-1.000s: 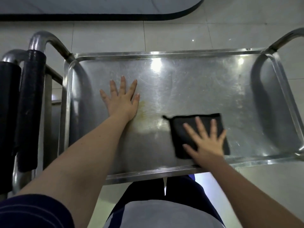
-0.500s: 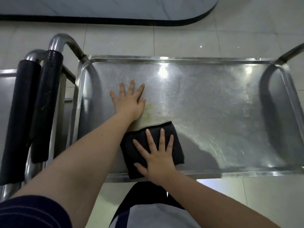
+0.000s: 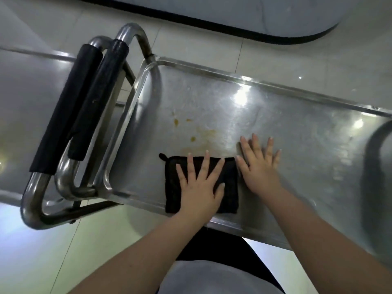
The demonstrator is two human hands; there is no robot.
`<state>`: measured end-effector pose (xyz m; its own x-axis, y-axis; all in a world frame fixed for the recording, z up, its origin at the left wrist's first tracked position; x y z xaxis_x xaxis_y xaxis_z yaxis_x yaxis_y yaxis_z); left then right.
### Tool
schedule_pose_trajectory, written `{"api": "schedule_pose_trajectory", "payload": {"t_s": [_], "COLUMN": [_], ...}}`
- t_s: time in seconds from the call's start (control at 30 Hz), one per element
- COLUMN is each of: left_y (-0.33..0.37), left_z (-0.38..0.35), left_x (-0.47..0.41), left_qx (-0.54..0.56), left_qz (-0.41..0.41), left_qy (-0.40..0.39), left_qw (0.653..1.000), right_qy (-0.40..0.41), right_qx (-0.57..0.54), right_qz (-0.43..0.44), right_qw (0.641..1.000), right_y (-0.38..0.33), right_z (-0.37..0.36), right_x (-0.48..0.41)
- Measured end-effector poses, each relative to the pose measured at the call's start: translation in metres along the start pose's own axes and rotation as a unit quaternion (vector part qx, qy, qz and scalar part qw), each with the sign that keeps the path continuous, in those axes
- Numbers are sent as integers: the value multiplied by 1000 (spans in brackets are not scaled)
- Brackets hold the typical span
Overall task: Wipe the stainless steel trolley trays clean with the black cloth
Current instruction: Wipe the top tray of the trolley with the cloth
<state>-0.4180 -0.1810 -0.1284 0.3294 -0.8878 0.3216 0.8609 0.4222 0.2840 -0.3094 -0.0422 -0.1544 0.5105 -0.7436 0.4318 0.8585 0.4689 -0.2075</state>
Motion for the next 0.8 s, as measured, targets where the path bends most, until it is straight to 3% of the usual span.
{"api": "schedule_pose_trajectory", "payload": {"t_s": [0.1, 0.3, 0.57, 0.8], "left_y": [0, -7, -12, -44], "left_z": [-19, -29, -19, 21], "left_x": [0, -2, -21, -136], "left_qx": [-34, -60, -83, -105], "left_qz": [63, 86, 44, 21], "left_qy": [-9, -12, 0, -22], "left_qw": [997, 994, 996, 994], "right_qy": [19, 21, 60, 71], "right_qx": [26, 82, 57, 54], "right_qz": [15, -31, -22, -19], "right_qw": [999, 996, 996, 996], "right_y": [-6, -6, -4, -1], "right_z": [12, 32, 30, 21], "right_x": [-37, -101, -99, -102]}}
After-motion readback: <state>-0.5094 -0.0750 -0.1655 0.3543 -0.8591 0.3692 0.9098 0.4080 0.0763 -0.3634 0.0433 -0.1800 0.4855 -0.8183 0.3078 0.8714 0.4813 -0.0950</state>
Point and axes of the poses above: each hand's wrist, its own x-axis away from the middle knuckle, its own z-axis out of the back of the hand, y = z × x, the point moved 9 cm from there along -x, towards the middle knuckle, and after that the axes turned 7 degrees about -y, right-handed, at the moved point
